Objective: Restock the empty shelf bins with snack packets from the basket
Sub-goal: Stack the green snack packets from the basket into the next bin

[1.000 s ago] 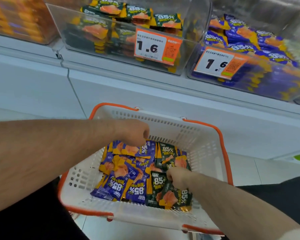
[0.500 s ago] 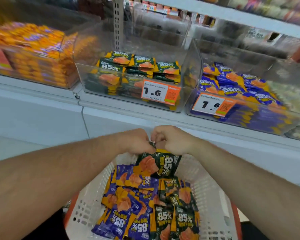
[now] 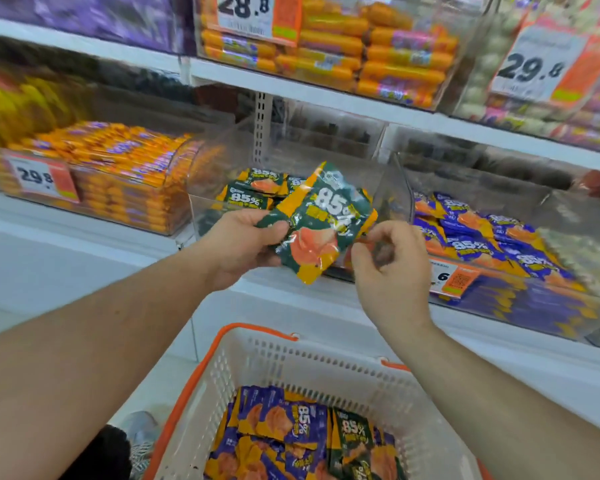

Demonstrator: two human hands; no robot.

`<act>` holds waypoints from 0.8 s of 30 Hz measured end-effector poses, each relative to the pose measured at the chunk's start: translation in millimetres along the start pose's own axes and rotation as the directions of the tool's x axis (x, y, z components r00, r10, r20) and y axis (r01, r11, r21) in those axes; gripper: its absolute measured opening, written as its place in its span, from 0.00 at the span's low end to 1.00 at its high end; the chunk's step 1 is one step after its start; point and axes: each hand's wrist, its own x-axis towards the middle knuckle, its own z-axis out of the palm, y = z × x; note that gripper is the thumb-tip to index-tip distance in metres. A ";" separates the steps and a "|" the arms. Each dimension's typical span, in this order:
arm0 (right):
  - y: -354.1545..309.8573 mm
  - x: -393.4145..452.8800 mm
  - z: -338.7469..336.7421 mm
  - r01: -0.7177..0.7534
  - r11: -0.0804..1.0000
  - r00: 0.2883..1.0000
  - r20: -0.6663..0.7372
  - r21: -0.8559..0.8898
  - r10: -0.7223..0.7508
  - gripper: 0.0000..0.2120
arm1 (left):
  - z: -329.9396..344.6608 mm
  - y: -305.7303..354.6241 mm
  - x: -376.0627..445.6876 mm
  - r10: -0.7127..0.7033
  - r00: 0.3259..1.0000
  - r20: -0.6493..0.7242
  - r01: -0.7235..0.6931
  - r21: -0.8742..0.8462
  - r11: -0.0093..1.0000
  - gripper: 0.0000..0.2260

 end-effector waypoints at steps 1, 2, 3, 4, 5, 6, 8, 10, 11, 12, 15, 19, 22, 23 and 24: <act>-4.8 0.2 3.9 -0.071 0.996 0.996 0.058 0.051 0.068 0.13 | 2.0 0.2 0.7 0.004 1.000 -0.020 -0.006 -0.074 0.997 0.06; -8.9 2.0 9.2 -0.133 0.987 0.983 0.135 0.086 0.121 0.14 | 4.6 -0.2 1.6 0.004 0.999 -0.034 -0.008 -0.123 0.992 0.06; -13.1 6.0 14.9 -0.179 0.978 0.968 0.198 0.110 0.155 0.15 | 6.8 -0.9 2.9 0.000 0.999 -0.043 -0.007 -0.156 0.988 0.06; -15.9 11.8 20.0 -0.213 0.968 0.957 0.229 0.132 0.180 0.15 | 8.4 -1.2 3.9 -0.007 0.999 -0.053 -0.003 -0.180 0.984 0.06; -17.2 19.7 25.2 -0.259 0.952 0.947 0.235 0.165 0.218 0.15 | 9.3 -1.0 5.1 -0.014 0.998 -0.064 0.001 -0.200 0.980 0.05; -18.2 29.7 29.5 -0.320 0.928 0.934 0.230 0.193 0.274 0.14 | 9.6 -0.4 5.9 -0.021 0.997 -0.077 0.004 -0.209 0.978 0.05; -17.5 54.2 38.6 -0.415 0.885 0.901 0.232 0.211 0.367 0.12 | 7.2 3.1 7.2 -0.048 0.990 -0.130 0.024 -0.179 0.984 0.03; -11.3 80.3 50.4 -0.472 0.860 0.873 0.237 0.195 0.425 0.11 | 2.1 5.8 9.9 -0.096 0.960 -0.262 0.059 -0.147 0.987 0.04; -5.6 91.8 57.8 -0.494 0.853 0.861 0.226 0.165 0.455 0.11 | -2.0 6.1 11.5 -0.117 0.937 -0.330 0.066 -0.163 0.985 0.04; -0.3 101.2 65.0 -0.520 0.843 0.848 0.201 0.136 0.490 0.11 | -6.4 5.6 12.7 -0.136 0.915 -0.380 0.069 -0.184 0.980 0.04; 16.0 117.9 83.0 -0.602 0.791 0.795 0.181 0.110 0.580 0.08 | -16.2 0.3 13.3 -0.216 0.880 -0.423 0.133 -0.215 0.967 0.08; 22.8 117.7 98.3 -0.625 0.770 0.703 0.334 -0.133 0.628 0.13 | -13.8 -9.7 12.7 -0.260 0.869 -0.421 0.219 -0.144 0.965 0.06; 10.5 117.2 98.3 -0.552 0.788 0.644 0.461 -0.273 0.611 0.14 | -9.6 -13.3 12.2 -0.278 0.893 -0.355 0.257 -0.106 0.961 0.06; 9.1 116.2 98.7 -0.505 0.797 0.646 0.468 -0.332 0.603 0.15 | -8.9 -14.2 12.2 -0.282 0.898 -0.338 0.266 -0.095 0.959 0.07; 7.5 116.5 99.8 -0.399 0.808 0.648 0.490 -0.434 0.583 0.15 | -7.9 -14.9 12.5 -0.283 0.903 -0.324 0.271 -0.082 0.959 0.09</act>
